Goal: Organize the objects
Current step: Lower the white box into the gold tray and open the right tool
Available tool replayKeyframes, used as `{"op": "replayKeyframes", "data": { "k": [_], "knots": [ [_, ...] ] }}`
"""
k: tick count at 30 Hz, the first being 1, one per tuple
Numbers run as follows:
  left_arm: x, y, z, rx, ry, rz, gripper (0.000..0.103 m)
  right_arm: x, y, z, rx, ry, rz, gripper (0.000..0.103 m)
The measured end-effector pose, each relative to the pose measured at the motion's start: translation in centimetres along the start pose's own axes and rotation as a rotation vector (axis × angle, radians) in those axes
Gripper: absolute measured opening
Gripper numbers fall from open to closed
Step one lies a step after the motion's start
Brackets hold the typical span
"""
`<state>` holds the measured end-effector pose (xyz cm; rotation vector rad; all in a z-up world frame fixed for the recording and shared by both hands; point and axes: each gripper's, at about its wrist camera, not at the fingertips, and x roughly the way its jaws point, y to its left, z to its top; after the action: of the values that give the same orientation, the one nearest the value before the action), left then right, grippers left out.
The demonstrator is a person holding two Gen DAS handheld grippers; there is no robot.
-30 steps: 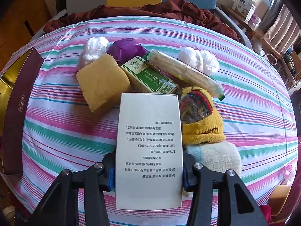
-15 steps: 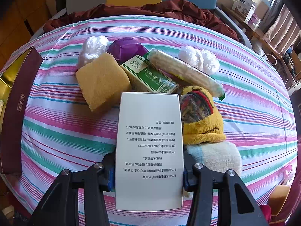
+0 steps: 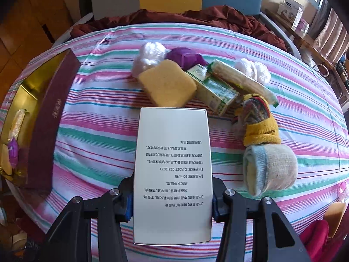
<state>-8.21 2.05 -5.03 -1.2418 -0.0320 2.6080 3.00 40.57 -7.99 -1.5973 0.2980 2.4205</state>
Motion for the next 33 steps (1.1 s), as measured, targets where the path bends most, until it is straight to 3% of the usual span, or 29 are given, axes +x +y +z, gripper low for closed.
{"op": "replayKeyframes", "data": {
  "k": [8,14,17,26,33],
  "knots": [
    [-1.5,2.3,-1.3,-0.06,-0.014,0.036,0.084,-4.1,9.5,3.6,-0.123,-0.098,0.149,0.05],
    [-2.7,5.0,-2.4,-0.119,-0.023,0.052,0.089,-2.5,18.3,6.5,-0.183,-0.083,0.247,0.05],
    [-2.9,6.0,-2.8,-0.152,-0.019,0.061,0.092,-0.7,21.8,7.9,-0.173,-0.041,0.289,0.05],
    [-3.4,7.0,-3.3,-0.163,-0.056,0.067,0.1,6.2,28.8,10.0,-0.127,0.09,0.225,0.051],
    [-2.7,7.1,-3.6,-0.165,-0.028,0.081,0.103,7.6,30.5,8.9,-0.081,0.173,0.378,0.057]
  ]
}}
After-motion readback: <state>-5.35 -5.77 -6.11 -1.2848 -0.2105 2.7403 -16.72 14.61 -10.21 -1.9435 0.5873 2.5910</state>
